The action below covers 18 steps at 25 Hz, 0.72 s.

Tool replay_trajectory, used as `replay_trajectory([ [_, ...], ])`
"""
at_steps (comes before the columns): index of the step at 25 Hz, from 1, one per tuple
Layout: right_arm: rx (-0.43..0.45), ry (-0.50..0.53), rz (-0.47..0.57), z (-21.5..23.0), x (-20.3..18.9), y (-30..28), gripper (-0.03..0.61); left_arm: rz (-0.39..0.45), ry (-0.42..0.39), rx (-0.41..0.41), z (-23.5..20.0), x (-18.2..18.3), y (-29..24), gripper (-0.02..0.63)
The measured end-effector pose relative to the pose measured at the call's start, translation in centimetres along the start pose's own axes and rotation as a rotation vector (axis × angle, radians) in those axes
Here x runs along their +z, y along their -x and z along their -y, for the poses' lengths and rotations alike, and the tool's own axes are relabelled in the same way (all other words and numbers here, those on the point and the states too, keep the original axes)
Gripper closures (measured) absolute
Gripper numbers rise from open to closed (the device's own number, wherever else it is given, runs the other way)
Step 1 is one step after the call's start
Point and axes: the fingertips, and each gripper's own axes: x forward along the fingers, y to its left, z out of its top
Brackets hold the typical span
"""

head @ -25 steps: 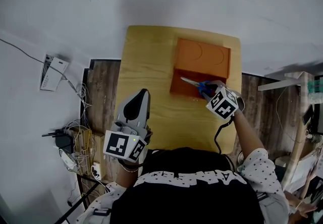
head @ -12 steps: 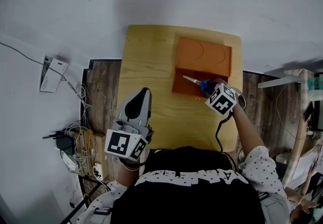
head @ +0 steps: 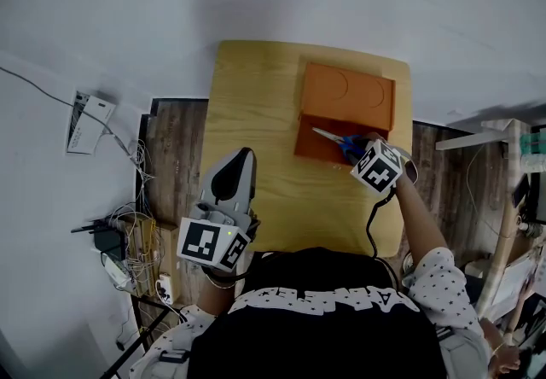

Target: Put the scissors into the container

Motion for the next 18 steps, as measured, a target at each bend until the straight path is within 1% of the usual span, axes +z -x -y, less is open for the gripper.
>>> replay_trajectory([
  [18,0.004,0.001,0.006,-0.06,-0.11,0.04,0.472,0.0,0.001,0.008,-0.34,0.04,0.6,0.612],
])
